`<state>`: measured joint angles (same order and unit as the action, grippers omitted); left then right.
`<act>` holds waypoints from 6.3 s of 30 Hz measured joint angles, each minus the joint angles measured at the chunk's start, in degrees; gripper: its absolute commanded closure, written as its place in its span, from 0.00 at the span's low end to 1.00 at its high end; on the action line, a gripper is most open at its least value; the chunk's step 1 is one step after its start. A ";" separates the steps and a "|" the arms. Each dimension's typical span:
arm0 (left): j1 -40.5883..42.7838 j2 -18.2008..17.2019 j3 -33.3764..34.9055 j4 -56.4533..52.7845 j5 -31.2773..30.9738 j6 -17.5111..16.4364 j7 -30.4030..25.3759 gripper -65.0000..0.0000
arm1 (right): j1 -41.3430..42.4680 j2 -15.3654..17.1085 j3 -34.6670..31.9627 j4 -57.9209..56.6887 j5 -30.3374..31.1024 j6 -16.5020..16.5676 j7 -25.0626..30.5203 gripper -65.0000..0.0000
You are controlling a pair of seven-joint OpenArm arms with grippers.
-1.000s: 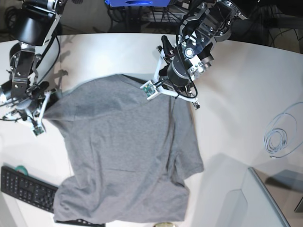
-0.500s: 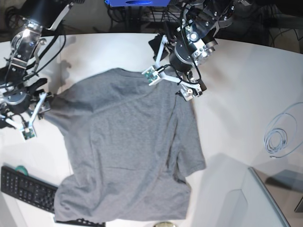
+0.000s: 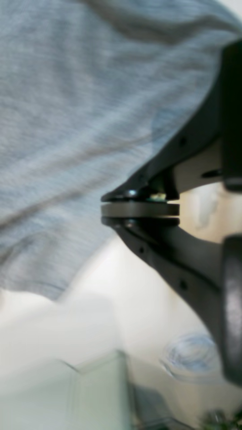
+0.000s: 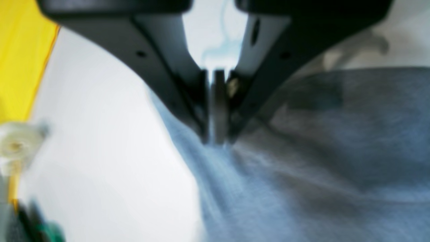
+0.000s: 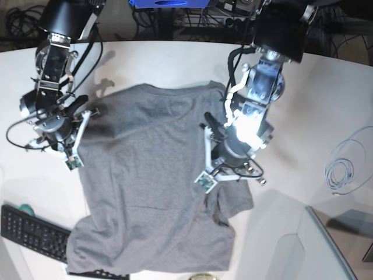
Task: Layout the t-shirt on the table in an organized manner, then fold the t-shirt properly
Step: 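Release the shirt and move both grippers to its shoulder edges, then grasp the shirt with both grippers and drag it to smooth it, then release the shirt and raise both grippers, then grasp the shirt edge with the left gripper and pull it toward the right gripper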
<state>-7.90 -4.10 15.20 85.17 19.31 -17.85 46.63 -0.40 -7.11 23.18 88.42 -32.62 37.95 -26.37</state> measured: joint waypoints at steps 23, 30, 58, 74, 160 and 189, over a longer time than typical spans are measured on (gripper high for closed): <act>15.34 1.99 8.96 -0.04 -0.28 6.40 0.26 1.00 | 22.71 13.66 9.46 -44.68 -0.72 -10.71 8.41 1.00; 7.52 5.46 2.40 2.43 3.96 6.84 -0.57 1.00 | 18.27 11.28 9.44 -19.96 -1.07 -9.35 1.92 0.99; -23.74 -0.55 -4.96 -62.60 7.13 16.37 -35.58 1.00 | -0.72 2.49 -3.23 -14.58 11.61 -4.33 -5.92 1.00; 12.44 5.95 -5.44 -13.97 9.25 18.51 -15.28 1.00 | 22.86 14.56 -2.36 -41.68 8.17 -4.72 -6.78 1.00; 17.35 -4.35 -21.14 7.98 -34.75 5.73 -20.41 1.00 | -6.80 4.13 -5.40 -2.21 0.55 -4.09 -6.14 0.99; 15.32 -0.74 24.94 0.37 22.21 8.66 -6.45 0.18 | -5.44 4.57 -4.33 -4.57 0.22 -4.13 -6.19 0.99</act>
<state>7.42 -4.84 40.14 85.54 41.52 -9.19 40.18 -5.85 -2.55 18.85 83.85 -32.40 33.82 -32.56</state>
